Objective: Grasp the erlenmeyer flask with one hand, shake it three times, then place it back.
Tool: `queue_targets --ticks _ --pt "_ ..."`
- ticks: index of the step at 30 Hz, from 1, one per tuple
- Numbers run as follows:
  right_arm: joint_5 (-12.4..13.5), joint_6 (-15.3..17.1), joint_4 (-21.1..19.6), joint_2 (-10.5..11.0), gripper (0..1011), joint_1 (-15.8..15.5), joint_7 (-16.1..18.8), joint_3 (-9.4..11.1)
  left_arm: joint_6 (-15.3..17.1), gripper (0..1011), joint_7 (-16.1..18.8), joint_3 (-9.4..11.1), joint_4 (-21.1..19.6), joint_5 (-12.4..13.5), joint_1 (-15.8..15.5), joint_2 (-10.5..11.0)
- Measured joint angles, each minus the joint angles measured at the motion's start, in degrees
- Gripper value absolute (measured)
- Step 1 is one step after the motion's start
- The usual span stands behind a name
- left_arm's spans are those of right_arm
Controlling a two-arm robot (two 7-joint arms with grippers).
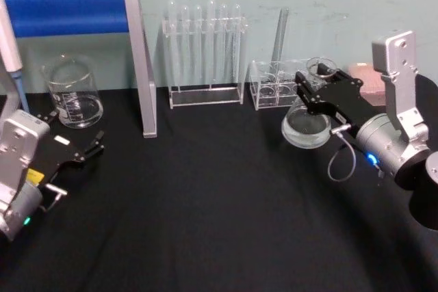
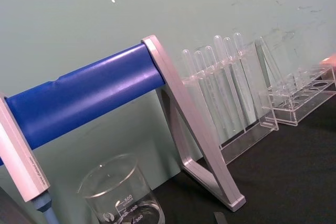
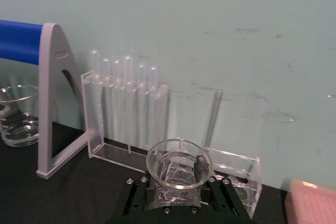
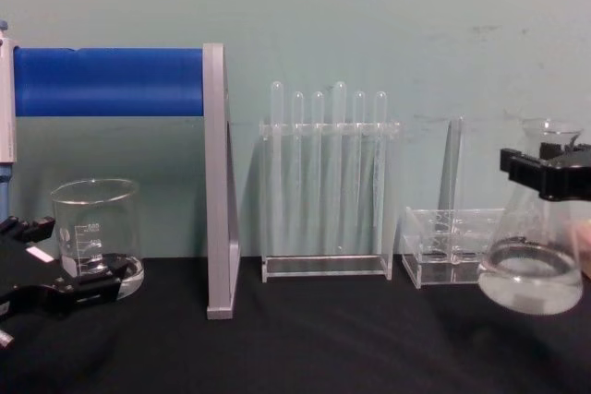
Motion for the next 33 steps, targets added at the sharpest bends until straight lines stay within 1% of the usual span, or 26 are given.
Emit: queue_targets --ticks 3,7,13,14,15,19,21,24,28,33 --pt "-0.3 0.0 -0.3 -0.3 456 -0.3 0.5 -0.5 0.0 1001 0.0 0.0 0.0 0.0 0.0 0.0" --pt "-0.5 0.2 -1.2 -0.7 456 -0.7 1.5 -1.6 0.0 1001 0.0 0.0 0.0 0.0 0.0 0.0" --pt "-0.7 0.5 -3.1 -1.0 456 -1.7 3.3 -4.2 0.0 1001 0.0 0.0 0.0 0.0 0.0 0.0" --pt "-0.7 0.6 -3.8 -1.1 456 -2.0 3.8 -5.0 0.0 1001 0.0 0.0 0.0 0.0 0.0 0.0" --pt "-0.7 0.6 -3.8 -1.1 456 -2.0 3.8 -5.0 0.0 1001 0.0 0.0 0.0 0.0 0.0 0.0" --pt "-0.4 0.7 -5.6 -1.1 456 -2.8 5.2 -6.9 0.0 1001 0.0 0.0 0.0 0.0 0.0 0.0" --pt "-0.1 0.8 -6.4 -1.0 456 -3.2 5.8 -7.8 0.0 1001 0.0 0.0 0.0 0.0 0.0 0.0" --pt "0.3 0.8 -7.3 -0.7 456 -3.6 6.4 -8.6 0.0 1001 0.0 0.0 0.0 0.0 0.0 0.0" --pt "0.9 0.8 -8.9 0.1 456 -4.3 7.4 -9.9 0.0 1001 0.0 0.0 0.0 0.0 0.0 0.0" --pt "1.3 0.8 -9.8 0.9 456 -4.7 8.3 -11.3 0.0 1001 0.0 0.0 0.0 0.0 0.0 0.0"
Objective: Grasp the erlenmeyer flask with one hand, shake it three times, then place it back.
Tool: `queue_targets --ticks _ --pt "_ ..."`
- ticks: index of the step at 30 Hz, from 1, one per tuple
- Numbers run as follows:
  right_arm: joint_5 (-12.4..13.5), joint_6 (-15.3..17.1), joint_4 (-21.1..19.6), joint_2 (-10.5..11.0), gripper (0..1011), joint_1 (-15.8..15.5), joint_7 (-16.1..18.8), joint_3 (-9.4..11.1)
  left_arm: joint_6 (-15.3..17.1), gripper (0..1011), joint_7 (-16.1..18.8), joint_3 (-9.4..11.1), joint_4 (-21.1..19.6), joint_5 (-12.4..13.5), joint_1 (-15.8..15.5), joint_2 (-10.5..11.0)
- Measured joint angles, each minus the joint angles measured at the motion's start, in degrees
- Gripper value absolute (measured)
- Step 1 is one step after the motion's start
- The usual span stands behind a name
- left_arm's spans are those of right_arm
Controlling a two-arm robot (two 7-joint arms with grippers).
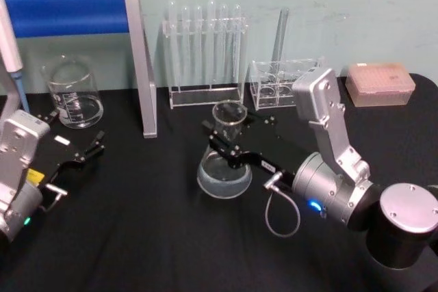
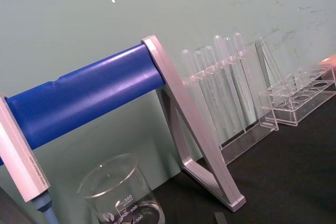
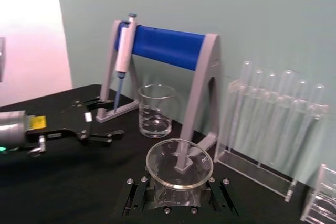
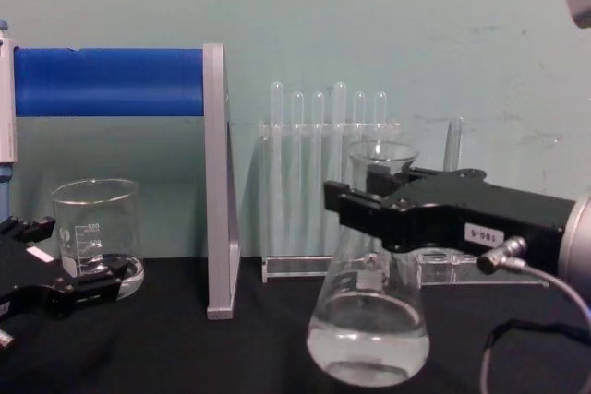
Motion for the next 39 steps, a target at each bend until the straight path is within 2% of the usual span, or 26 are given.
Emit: queue_targets --ticks 7,13,21,33,39 --pt "0.6 -0.1 -0.7 1.0 456 -0.2 0.6 -1.3 0.0 1001 0.0 0.0 0.0 0.0 0.0 0.0" --pt "0.9 -0.2 0.0 1.2 456 0.3 -0.4 -0.8 0.0 1001 0.0 0.0 0.0 0.0 0.0 0.0" --pt "1.2 -0.5 2.2 1.2 456 1.4 -2.9 2.2 0.0 1001 0.0 0.0 0.0 0.0 0.0 0.0" --pt "0.9 -0.9 6.5 1.1 456 3.7 -7.0 8.7 0.0 1001 0.0 0.0 0.0 0.0 0.0 0.0" --pt "0.6 -1.0 7.5 1.1 456 4.1 -7.9 10.8 0.0 1001 0.0 0.0 0.0 0.0 0.0 0.0"
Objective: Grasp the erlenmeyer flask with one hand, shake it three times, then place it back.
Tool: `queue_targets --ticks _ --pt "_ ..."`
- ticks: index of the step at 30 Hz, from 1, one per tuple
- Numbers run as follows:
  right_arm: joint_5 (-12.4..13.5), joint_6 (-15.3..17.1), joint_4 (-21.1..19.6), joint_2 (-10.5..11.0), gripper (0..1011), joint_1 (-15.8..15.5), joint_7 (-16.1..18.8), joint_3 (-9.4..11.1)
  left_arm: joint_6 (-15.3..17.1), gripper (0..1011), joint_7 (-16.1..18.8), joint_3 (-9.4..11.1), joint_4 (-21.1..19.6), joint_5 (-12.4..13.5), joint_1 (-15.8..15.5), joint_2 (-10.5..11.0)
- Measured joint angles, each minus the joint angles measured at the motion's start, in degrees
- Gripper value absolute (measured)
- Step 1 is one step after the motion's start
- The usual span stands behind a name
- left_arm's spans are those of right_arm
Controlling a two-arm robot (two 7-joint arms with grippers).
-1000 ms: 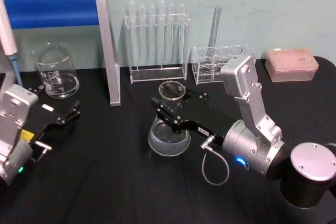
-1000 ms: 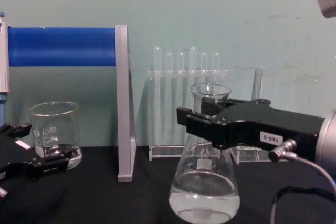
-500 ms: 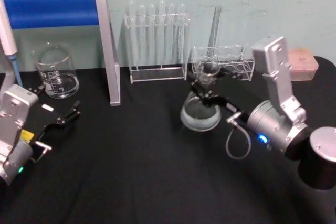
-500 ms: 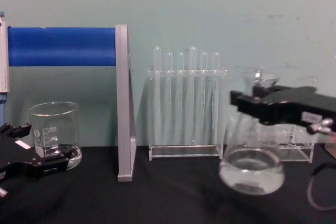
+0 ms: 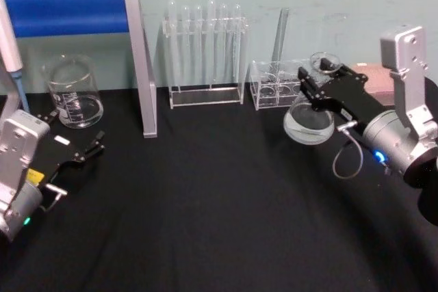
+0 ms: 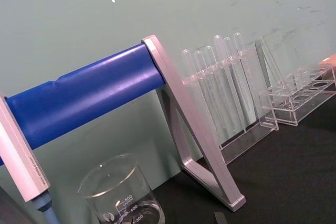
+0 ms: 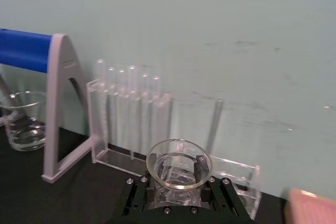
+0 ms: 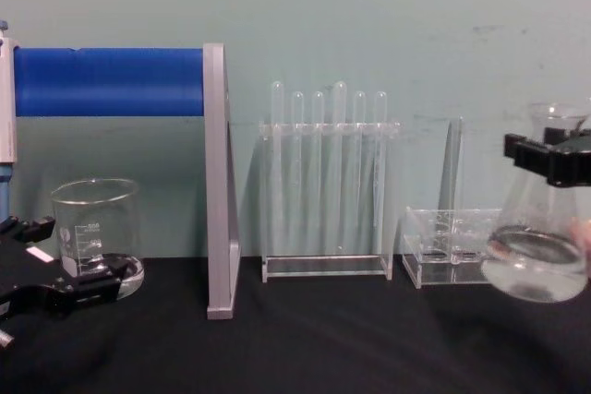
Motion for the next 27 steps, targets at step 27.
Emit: queue_targets --ticks 27 --pt "-1.6 0.4 -2.5 -1.8 456 -1.6 3.5 -3.1 0.0 1001 0.0 0.0 0.0 0.0 0.0 0.0"
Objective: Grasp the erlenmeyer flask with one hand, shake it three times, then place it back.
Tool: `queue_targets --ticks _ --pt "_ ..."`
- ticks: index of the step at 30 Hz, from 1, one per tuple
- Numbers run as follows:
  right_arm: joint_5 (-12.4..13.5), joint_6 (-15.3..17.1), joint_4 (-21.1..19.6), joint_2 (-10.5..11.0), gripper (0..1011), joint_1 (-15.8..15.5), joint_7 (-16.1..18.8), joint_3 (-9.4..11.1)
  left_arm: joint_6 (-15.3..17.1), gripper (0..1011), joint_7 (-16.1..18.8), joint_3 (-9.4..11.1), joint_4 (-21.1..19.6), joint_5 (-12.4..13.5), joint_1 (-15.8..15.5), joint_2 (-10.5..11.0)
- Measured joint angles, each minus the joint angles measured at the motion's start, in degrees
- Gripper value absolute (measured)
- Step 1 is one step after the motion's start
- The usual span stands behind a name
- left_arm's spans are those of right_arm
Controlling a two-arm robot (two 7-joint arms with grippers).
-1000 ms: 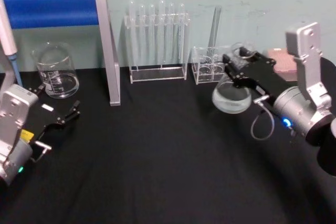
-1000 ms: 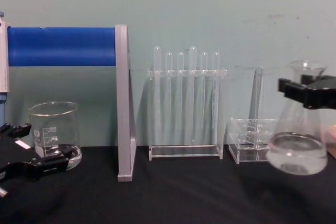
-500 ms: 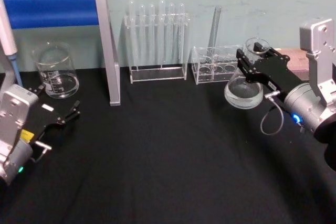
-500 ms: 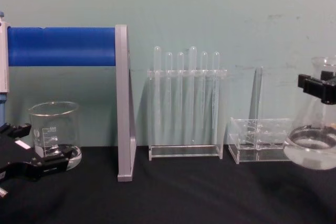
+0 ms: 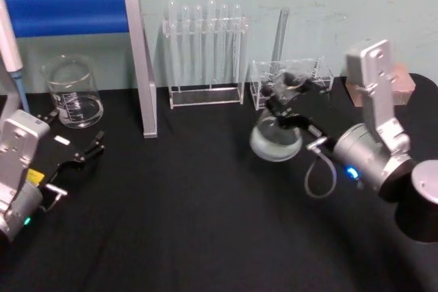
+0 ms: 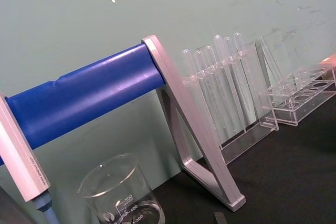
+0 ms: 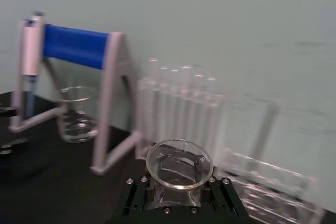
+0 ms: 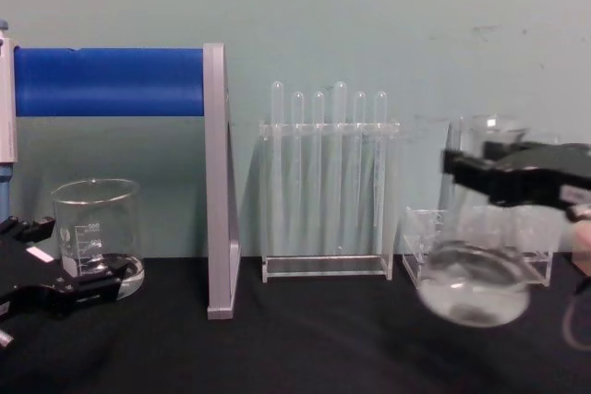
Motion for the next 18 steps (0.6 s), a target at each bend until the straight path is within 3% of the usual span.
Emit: queue_targets --ticks 9,18 --pt "0.0 0.0 -3.1 0.4 456 -1.0 3.0 -4.8 0.0 1001 0.0 0.0 0.0 0.0 0.0 0.0" --pt "0.6 -0.1 -5.1 1.2 456 -1.5 4.6 -7.7 0.0 1001 0.0 0.0 0.0 0.0 0.0 0.0"
